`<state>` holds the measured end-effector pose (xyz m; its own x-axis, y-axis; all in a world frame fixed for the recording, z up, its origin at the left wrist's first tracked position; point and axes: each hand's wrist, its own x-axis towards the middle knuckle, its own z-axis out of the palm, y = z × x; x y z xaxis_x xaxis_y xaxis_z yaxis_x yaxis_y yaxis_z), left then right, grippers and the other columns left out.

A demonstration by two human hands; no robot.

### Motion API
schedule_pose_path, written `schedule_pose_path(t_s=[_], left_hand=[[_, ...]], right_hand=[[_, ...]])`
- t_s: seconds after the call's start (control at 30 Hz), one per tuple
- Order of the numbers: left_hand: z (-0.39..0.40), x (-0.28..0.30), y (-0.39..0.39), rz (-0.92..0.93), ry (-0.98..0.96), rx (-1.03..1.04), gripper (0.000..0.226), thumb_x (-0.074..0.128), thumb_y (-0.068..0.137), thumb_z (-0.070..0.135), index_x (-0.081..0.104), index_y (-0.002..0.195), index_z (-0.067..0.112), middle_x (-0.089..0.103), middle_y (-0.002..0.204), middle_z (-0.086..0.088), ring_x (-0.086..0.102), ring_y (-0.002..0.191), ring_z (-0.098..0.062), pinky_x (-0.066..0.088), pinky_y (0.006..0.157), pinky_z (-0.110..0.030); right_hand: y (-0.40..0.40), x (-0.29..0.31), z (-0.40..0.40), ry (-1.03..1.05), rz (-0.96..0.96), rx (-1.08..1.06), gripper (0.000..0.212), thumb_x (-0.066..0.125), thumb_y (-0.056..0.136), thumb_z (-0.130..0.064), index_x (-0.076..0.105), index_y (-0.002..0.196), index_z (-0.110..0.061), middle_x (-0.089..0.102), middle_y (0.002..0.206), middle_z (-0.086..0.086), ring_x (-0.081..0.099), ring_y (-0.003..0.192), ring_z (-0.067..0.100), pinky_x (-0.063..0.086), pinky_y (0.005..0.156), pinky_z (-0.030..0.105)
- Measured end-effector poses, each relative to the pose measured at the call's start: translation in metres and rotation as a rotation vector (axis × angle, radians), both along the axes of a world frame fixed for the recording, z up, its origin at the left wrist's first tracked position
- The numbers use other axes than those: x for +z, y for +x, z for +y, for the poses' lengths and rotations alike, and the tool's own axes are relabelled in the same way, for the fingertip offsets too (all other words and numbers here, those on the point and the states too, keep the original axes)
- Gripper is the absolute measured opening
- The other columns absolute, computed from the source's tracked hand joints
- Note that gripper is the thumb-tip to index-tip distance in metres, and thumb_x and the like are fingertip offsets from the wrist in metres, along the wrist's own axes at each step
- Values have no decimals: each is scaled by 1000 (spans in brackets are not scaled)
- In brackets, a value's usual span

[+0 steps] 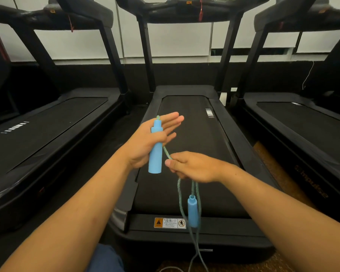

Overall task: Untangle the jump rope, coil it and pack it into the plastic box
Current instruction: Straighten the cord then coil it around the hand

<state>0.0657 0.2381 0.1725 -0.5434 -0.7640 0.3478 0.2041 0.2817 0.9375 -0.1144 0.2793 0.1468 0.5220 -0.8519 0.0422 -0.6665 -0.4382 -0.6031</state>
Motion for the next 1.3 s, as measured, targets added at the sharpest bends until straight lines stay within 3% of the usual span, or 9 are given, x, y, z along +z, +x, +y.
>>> schedule_pose_path(t_s=[0.13,0.23,0.47,0.63,0.77,0.83,0.97,1.1,1.3], left_hand=[[-9,-9,6,-151,10,34,65,52,76,-5,57,137,14,65,140,-4,58,134,-16,42,116,-40],[-7,-11,3,-315,-27,17,59,53,72,-2,66,127,17,73,123,-1,67,117,-13,52,99,-33],[8,-13,-14,-416,22,-180,56,49,72,-10,63,126,-4,71,124,-23,68,119,-34,50,108,-43],[11,-9,-17,-455,-5,-180,48,49,76,-9,62,123,-8,72,119,-23,70,115,-35,52,106,-46],[16,-7,-17,-377,50,-281,45,46,78,-12,59,121,-14,70,118,-31,68,114,-44,53,102,-47],[19,-5,-21,-245,105,-394,46,45,78,-14,59,122,-11,68,119,-32,65,116,-46,49,107,-53],[20,-1,-24,95,236,-483,57,42,77,-16,56,132,-9,62,132,-30,60,127,-42,44,113,-53],[10,1,-16,198,203,-329,65,41,78,-14,46,142,-7,54,147,-27,51,139,-39,40,116,-48],[-6,-3,0,154,181,-109,65,48,76,-9,51,140,-2,60,143,-18,57,135,-31,42,116,-43]], right_hand=[[-5,40,19,-109,76,-12,37,44,105,-39,57,79,-17,54,64,-6,47,56,7,44,62,29],[-18,59,23,-206,30,-59,38,48,104,-39,61,83,-10,51,64,-7,44,55,5,41,58,28],[-47,59,6,-351,-135,-224,25,54,103,-36,62,83,-23,52,54,-26,48,52,-2,35,54,13],[-60,46,-11,-419,-183,-280,20,61,99,-37,65,84,-25,54,65,-11,47,60,0,38,62,21],[-60,33,-18,-406,-199,-302,22,61,98,-38,67,86,-21,60,73,5,49,66,5,45,67,33],[-56,25,-17,-333,-272,-265,21,59,100,-34,64,84,-21,59,72,-3,51,68,6,47,70,37],[-31,13,-6,-77,-214,-121,23,44,102,-6,62,108,-18,60,93,-15,52,83,-1,39,72,5],[-18,2,-5,-18,-143,-90,29,39,109,-31,59,88,-25,61,86,-4,51,70,4,44,71,20],[-10,19,11,49,62,46,40,42,106,-40,60,86,-10,62,77,-7,52,68,5,47,72,26]])
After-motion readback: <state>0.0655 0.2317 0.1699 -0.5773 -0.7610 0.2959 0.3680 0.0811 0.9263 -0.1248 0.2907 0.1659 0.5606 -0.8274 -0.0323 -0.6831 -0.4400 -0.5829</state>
